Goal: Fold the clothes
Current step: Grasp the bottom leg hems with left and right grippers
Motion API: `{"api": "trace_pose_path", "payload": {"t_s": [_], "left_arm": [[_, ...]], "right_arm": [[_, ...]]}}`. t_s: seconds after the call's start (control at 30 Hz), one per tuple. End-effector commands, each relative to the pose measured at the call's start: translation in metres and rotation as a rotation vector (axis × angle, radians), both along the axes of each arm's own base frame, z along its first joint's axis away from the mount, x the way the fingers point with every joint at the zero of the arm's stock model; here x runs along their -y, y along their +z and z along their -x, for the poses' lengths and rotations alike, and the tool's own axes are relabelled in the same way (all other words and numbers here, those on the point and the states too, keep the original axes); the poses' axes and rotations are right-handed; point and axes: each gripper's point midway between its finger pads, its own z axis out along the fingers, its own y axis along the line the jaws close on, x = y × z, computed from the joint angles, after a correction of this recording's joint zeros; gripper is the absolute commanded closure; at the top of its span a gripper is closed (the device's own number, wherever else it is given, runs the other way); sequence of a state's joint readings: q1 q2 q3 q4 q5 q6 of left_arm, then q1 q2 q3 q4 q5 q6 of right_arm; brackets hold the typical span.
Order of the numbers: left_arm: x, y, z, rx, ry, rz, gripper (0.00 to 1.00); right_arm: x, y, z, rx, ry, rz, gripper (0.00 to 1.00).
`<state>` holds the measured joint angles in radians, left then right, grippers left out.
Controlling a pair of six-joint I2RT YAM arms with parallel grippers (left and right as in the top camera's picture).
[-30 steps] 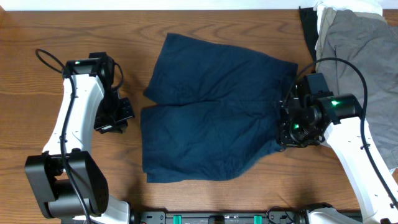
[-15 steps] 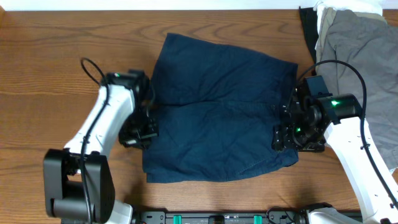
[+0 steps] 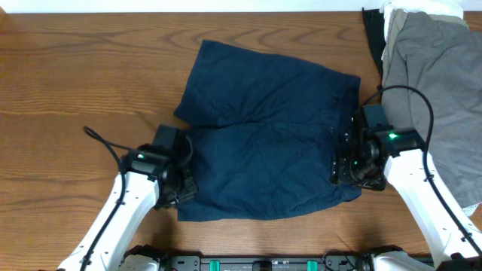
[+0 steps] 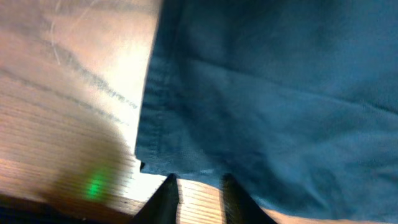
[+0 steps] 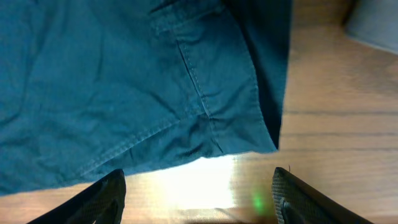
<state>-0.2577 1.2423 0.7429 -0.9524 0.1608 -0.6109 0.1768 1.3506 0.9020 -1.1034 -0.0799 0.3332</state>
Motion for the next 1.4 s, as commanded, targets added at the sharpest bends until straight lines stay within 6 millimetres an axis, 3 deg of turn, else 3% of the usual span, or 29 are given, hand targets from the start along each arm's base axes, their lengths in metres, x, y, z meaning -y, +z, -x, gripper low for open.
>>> {"api": "trace_pose_path", "payload": {"t_s": [0.0, 0.17, 0.3, 0.4, 0.57, 0.9, 1.07, 1.27, 1.33, 1.37], "left_arm": [[-0.007, -0.017, 0.011, -0.037, 0.094, -0.052, 0.66], [-0.006, -0.031, 0.014, -0.041, 0.148, -0.047, 0.63], [-0.007, -0.040, 0.021, -0.058, 0.147, -0.050, 0.45], [-0.005, -0.050, 0.027, -0.068, 0.146, -0.032, 0.37], [0.000, -0.055, 0.027, -0.061, 0.145, 0.005, 0.35], [0.006, -0.058, 0.020, -0.032, 0.145, 0.037, 0.35], [0.012, -0.059, 0.024, -0.059, 0.142, 0.069, 0.42], [0.025, -0.070, 0.027, -0.067, 0.084, 0.086, 0.44], [0.029, -0.073, 0.028, -0.072, 0.065, 0.084, 0.56], [0.030, -0.074, 0.028, -0.077, 0.059, 0.081, 0.69]], "right_arm": [[-0.003, -0.009, 0.006, -0.011, -0.023, -0.024, 0.27], [-0.006, -0.015, 0.004, 0.002, -0.008, -0.026, 0.27], [-0.004, -0.022, 0.004, 0.004, -0.029, -0.006, 0.27], [0.007, -0.032, 0.010, -0.029, -0.093, 0.057, 0.18], [0.011, -0.043, 0.012, -0.062, -0.104, 0.089, 0.14], [0.007, -0.069, 0.017, -0.147, -0.096, 0.088, 0.23], [0.001, -0.075, 0.023, -0.173, -0.091, 0.058, 0.29], [0.000, -0.076, 0.023, -0.170, -0.088, 0.054, 0.29], [0.000, -0.076, 0.023, -0.171, -0.087, 0.054, 0.32], [0.000, -0.076, 0.023, -0.171, -0.087, 0.054, 0.37]]}}
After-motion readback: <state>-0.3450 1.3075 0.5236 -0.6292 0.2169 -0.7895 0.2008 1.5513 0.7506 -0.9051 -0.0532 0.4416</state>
